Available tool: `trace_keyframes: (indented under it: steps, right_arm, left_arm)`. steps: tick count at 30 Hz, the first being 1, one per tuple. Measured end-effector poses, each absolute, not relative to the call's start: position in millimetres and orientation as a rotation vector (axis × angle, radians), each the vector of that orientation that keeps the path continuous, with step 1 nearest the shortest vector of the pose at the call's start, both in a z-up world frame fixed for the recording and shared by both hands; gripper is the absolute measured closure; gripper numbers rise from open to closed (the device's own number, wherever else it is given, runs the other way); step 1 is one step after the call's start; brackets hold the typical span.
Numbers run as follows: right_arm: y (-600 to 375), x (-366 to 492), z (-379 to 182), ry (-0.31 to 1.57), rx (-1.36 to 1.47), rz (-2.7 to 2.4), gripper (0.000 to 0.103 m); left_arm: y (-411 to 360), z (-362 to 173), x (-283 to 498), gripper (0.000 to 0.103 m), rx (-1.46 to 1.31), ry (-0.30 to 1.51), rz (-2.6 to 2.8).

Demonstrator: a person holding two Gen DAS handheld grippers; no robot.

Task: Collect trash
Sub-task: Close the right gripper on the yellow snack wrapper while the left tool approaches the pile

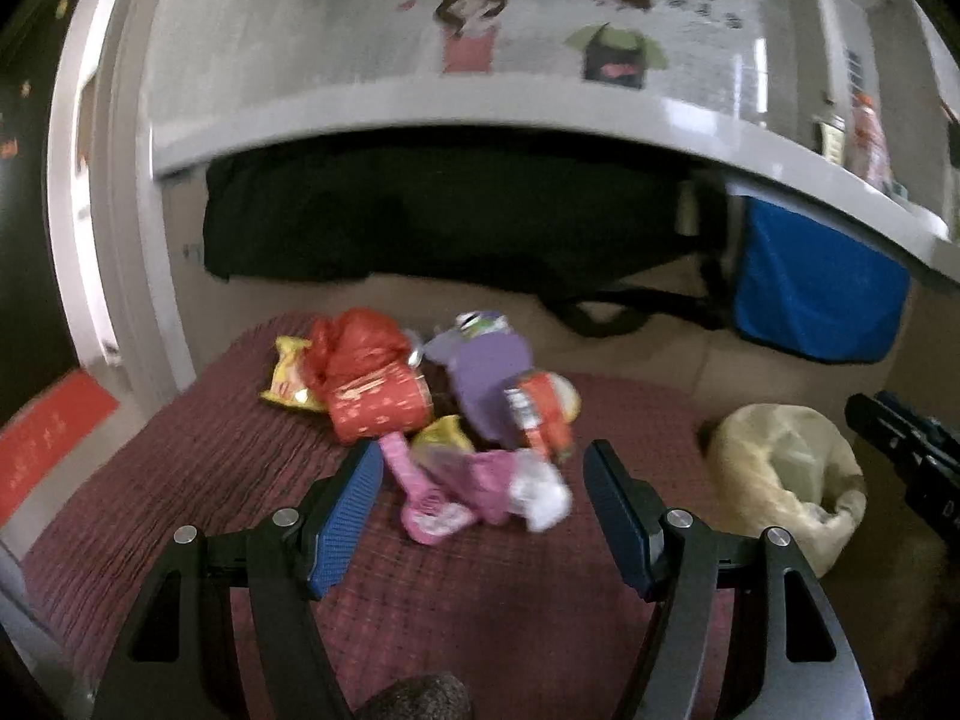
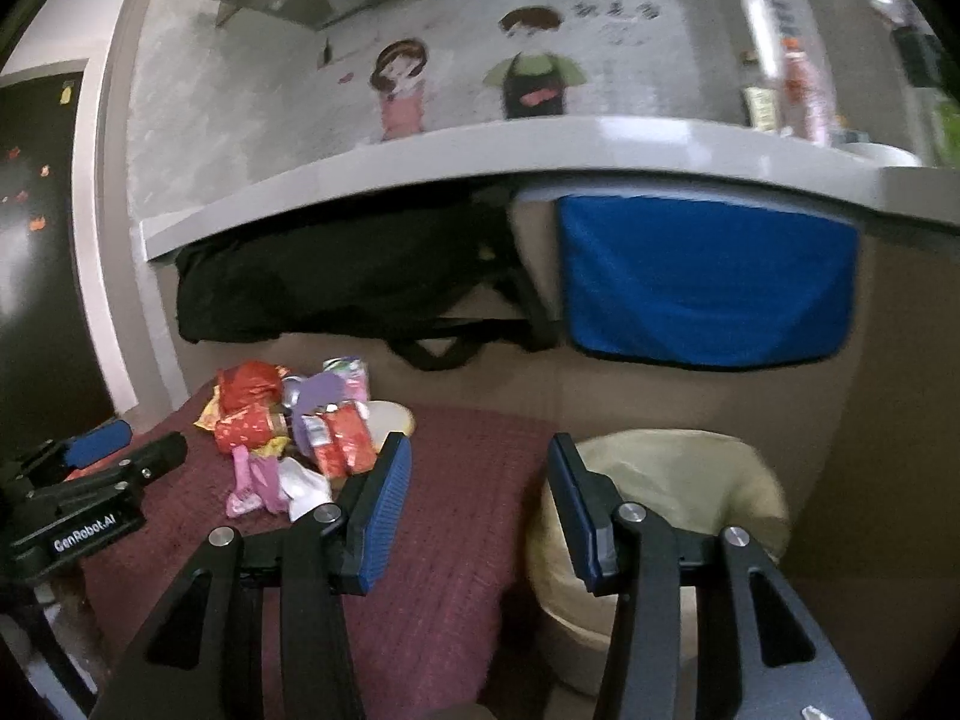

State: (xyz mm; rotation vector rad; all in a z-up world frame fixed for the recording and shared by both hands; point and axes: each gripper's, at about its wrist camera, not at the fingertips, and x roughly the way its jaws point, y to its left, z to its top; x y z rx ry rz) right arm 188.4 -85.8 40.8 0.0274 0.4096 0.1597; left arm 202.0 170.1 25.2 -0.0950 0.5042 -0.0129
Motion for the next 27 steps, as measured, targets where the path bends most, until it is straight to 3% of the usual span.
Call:
trace_keyframes:
  steps: [4, 14, 20, 27]
  right_arm:
    - [-44.6, 236.3, 25.7, 0.509, 0.026, 0.288, 0.058]
    - [64.6, 289.3, -23.3, 0.653, -0.141, 0.509, 0.060]
    - [94.9, 318.0, -38.2, 0.716, -0.135, 0.580, 0.060]
    - [123.5, 350.7, -49.9, 0.815, -0.170, 0.633, 0.061]
  left_arm:
    - [217.3, 10.0, 239.2, 0.033, -0.135, 0.602, -0.053]
    - [286.2, -28.9, 262.2, 0.033, -0.222, 0.647, 0.033]
    - [300.6, -59.3, 264.5, 0.033, -0.286, 0.730, 0.018]
    - [316.3, -59.0, 259.7, 0.033, -0.342, 0.696, 0.030]
